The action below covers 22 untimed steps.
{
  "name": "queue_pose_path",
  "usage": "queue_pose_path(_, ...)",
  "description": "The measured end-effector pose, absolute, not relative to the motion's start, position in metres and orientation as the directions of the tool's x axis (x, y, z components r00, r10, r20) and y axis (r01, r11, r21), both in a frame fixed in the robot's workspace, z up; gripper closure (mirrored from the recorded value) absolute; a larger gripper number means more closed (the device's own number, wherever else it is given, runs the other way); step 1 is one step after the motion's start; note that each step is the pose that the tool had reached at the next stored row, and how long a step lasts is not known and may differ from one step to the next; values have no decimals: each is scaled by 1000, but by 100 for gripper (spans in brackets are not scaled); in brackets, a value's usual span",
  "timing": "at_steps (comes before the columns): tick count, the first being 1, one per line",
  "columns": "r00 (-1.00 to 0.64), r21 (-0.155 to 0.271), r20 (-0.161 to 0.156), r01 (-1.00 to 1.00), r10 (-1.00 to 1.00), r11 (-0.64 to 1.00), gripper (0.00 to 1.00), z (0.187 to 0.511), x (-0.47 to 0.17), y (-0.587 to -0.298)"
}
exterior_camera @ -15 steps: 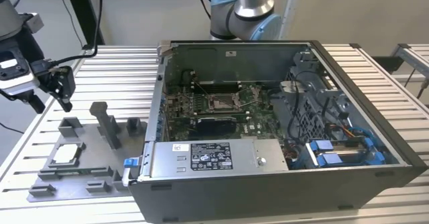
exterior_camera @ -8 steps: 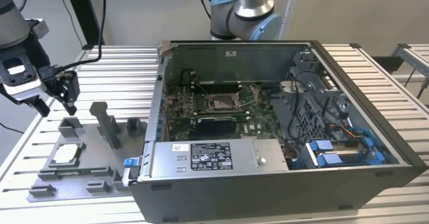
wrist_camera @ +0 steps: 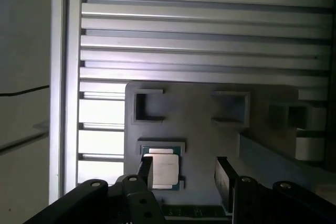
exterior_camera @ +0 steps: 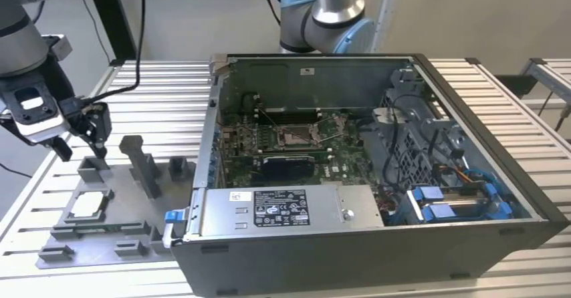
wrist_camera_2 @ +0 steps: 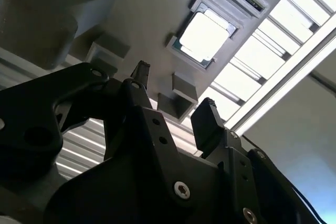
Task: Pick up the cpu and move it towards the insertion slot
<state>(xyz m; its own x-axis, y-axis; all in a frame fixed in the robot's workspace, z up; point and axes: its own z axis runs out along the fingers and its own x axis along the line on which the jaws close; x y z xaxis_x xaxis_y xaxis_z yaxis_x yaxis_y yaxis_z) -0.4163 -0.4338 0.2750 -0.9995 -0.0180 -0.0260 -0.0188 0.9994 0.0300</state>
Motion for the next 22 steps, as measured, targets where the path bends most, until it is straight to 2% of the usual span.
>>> queue_pose_path(12,-1000,30,-22,-17,-17,999,0,255,-424,-434)
queue_pose_path(22,-1000,30,-22,-18,-17,999,0,254,-425,-435)
